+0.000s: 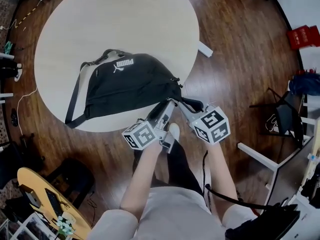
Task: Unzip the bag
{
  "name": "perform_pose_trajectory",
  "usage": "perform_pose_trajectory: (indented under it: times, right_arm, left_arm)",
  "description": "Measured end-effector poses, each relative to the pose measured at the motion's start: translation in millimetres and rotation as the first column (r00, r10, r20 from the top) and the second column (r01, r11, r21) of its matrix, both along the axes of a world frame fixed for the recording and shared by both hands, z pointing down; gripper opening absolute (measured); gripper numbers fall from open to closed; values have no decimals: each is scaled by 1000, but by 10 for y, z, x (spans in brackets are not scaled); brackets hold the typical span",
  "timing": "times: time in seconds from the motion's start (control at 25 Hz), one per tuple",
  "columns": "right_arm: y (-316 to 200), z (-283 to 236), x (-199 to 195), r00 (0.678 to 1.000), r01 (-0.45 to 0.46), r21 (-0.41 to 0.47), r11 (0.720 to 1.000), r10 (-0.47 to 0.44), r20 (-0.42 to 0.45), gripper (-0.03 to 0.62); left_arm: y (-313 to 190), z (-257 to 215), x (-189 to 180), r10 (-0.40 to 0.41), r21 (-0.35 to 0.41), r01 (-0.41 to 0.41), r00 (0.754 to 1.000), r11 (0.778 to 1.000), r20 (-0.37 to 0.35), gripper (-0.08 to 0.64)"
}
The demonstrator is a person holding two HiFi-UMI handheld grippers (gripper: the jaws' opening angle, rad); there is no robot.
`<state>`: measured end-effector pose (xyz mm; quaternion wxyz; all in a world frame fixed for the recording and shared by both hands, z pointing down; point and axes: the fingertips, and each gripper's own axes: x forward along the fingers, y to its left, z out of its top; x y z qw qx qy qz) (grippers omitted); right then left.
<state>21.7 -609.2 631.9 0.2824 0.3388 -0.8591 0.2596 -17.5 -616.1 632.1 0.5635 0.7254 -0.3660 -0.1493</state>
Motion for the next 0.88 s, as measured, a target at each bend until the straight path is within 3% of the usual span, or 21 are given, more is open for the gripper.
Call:
perform_pose_trajectory:
  times: [0.04, 0.16, 0.56, 0.88]
  right_arm:
    - [2, 5, 2, 1000, 1, -2, 1000, -1, -4, 38]
    - [-1, 20, 19, 1000, -8, -6, 1000, 8, -10, 38]
    - [10, 110, 51, 997, -79, -21, 997, 79, -9, 40]
    - [3, 93, 47, 996, -89, -9, 996, 89, -32, 38]
  left_arm:
    - [-15, -9, 5, -5, 3, 5, 1000, 1000, -3, 130]
    - [-11, -31, 34, 6, 21, -7, 999, 1000, 37, 74]
    - [109, 21, -76, 24, -5, -24, 999, 1000, 33, 51]
    - [210, 175, -446, 10, -12, -9, 997, 1000, 72, 51]
